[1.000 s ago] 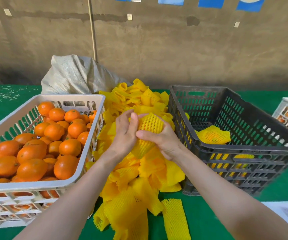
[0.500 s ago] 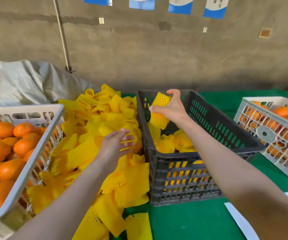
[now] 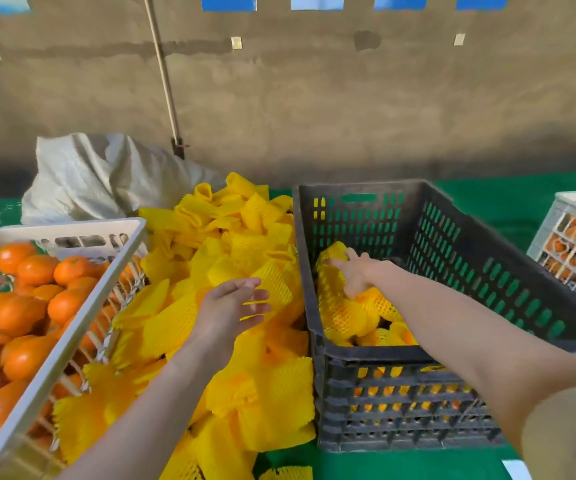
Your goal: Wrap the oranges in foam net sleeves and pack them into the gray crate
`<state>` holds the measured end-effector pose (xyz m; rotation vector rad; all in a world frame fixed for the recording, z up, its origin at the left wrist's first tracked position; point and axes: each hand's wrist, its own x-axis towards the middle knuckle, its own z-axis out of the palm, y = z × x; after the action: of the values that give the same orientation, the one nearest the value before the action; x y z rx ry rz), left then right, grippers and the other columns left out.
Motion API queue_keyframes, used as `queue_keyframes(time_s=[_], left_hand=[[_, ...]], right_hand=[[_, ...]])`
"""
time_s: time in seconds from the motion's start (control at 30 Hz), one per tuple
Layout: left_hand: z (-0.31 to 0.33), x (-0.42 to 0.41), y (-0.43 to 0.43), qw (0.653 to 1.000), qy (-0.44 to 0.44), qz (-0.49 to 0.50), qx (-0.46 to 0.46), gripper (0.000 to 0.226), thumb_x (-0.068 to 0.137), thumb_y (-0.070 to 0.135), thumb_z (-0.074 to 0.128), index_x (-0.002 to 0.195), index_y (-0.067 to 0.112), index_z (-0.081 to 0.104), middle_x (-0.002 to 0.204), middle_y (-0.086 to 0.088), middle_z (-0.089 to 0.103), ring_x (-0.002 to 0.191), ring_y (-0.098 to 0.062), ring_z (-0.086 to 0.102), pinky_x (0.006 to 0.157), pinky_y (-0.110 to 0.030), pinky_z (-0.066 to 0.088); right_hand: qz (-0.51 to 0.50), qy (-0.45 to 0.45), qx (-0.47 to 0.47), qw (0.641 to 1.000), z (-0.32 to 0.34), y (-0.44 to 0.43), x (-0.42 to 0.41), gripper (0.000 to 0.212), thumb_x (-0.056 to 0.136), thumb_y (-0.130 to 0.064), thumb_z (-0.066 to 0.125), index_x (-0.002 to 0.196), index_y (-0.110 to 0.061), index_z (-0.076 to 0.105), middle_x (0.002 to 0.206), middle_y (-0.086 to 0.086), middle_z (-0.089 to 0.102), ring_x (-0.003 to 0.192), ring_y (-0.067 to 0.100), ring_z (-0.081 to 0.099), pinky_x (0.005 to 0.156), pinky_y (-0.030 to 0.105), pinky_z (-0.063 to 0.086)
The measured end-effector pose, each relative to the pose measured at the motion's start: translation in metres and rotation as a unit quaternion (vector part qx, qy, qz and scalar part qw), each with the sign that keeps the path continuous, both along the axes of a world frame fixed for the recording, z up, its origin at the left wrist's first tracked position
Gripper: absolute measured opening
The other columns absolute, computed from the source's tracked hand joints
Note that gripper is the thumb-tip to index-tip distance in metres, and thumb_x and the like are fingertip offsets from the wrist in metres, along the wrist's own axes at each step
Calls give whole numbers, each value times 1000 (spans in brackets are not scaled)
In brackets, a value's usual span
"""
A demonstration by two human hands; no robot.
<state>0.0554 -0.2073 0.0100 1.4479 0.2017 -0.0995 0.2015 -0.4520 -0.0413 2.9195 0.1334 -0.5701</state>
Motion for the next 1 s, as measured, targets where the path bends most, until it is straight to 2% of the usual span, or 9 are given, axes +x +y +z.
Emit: queue_keyframes(time_s=[0.1,0.2,0.33,0.4,0.47,0.57,0.7,0.87,1.0], left_hand=[[3,-3,12,1000,-7,3,-10,14,97,10,49,97,12,64,89,-9,67,79,-24,65,76,-35,50],[9,-7,34,999,-23,16,-25,14,97,9,50,96,11,64,85,-7,68,76,-22,66,76,-35,51],[15,-12,70,997,-35,44,-45,12,96,11,51,98,10,64,86,-8,68,77,-22,67,79,-36,52],[16,-14,86,996,-37,62,-58,12,96,11,52,99,10,64,86,-8,69,76,-21,68,79,-36,53],[16,-16,99,994,-38,78,-69,12,96,12,52,98,10,64,84,-7,69,74,-20,68,76,-35,54],[14,-25,116,992,-44,86,-79,12,96,13,52,97,11,64,79,-4,70,70,-18,68,69,-31,54],[11,-39,142,990,-53,97,-84,13,96,12,53,97,11,65,74,-2,71,68,-17,68,63,-28,53],[11,-47,179,988,-56,120,-83,12,95,12,54,93,11,66,71,-1,70,64,-15,67,57,-24,52],[8,-39,217,980,-90,176,27,11,94,9,53,91,12,63,76,-3,66,70,-16,60,63,-27,49]], right_hand=[[18,-55,14,998,4,0,-5,102,77,-20,66,149,-35,-4,157,13,1,143,42,1,109,64,12],[27,-170,50,984,25,10,-10,83,82,-20,61,150,-20,14,154,14,17,143,37,9,112,61,10],[37,-448,310,838,74,55,-30,40,89,-10,55,128,-5,50,132,16,50,126,31,43,106,41,34],[118,-447,363,809,93,92,-48,29,89,-11,56,117,-6,58,119,13,60,114,29,53,96,38,41],[233,-334,289,866,94,133,-64,35,87,-23,61,119,-11,57,122,8,60,114,27,54,95,39,43],[257,-154,24,954,75,177,-73,66,81,-41,68,134,-12,42,137,10,47,128,30,41,108,49,29],[193,-99,-77,973,56,194,-74,91,78,-36,73,143,-3,20,135,16,49,128,34,43,111,59,16],[201,-73,-44,976,84,203,-79,62,78,-35,74,127,-8,48,128,11,55,117,30,52,91,36,46],[248,-104,149,952,115,228,-104,31,83,-32,69,108,-14,62,111,2,58,107,20,51,74,23,32]])
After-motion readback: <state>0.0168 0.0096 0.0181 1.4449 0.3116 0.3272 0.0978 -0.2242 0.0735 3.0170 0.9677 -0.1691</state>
